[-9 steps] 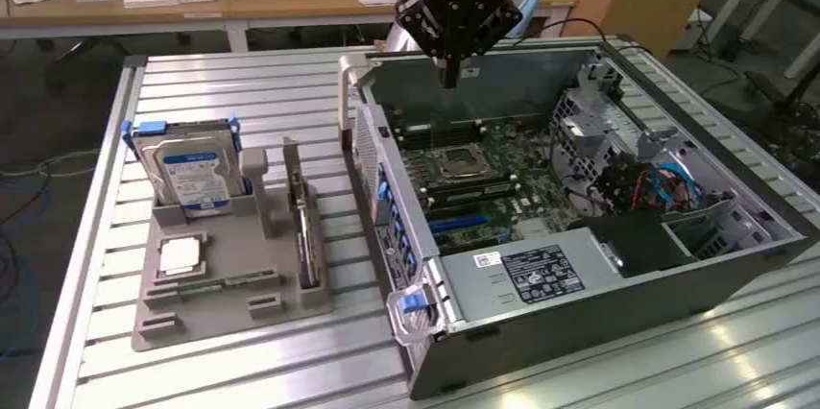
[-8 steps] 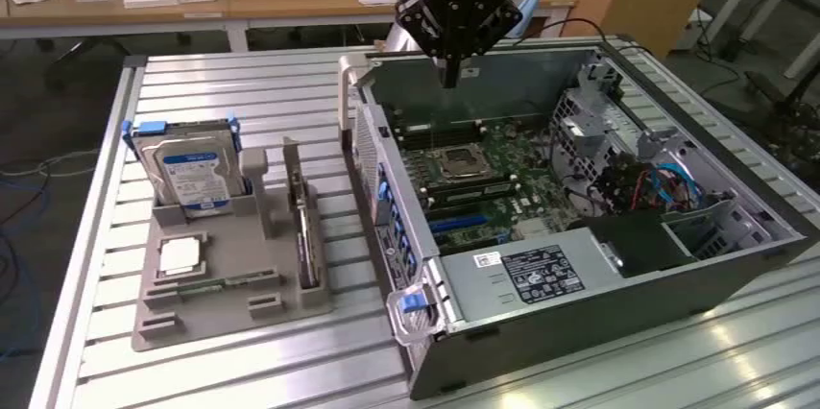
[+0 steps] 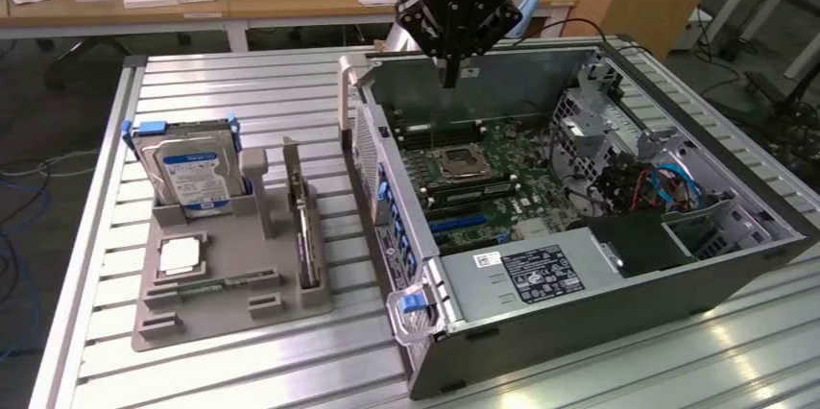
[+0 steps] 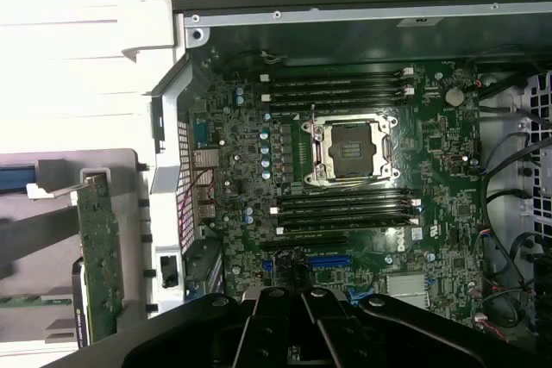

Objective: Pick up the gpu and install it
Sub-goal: 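Reach for the gpu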

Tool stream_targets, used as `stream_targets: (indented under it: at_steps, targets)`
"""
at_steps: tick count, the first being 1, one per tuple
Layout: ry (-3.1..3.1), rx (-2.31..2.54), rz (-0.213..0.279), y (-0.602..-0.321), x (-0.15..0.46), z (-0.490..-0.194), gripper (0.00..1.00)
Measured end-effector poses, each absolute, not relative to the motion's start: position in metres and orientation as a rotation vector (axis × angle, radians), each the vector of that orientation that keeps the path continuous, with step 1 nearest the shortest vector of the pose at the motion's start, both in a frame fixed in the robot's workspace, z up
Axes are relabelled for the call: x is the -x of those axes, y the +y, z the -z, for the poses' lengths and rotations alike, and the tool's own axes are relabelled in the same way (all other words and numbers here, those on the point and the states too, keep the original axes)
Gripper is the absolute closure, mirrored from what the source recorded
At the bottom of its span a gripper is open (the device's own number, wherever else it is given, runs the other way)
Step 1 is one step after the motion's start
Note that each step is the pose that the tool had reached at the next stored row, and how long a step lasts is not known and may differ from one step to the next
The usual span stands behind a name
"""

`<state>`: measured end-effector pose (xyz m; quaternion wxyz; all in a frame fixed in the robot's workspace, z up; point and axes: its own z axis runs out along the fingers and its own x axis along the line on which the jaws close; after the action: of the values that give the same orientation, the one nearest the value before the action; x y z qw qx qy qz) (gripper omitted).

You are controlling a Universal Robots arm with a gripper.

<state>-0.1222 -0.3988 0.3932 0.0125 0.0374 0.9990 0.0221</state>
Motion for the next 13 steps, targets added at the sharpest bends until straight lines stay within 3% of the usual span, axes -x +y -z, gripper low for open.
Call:
stream_targets:
  at_steps: [13]
  targets:
    - [3.114, -0.117, -0.069, -0.399, 0.136, -0.393, 0.89]
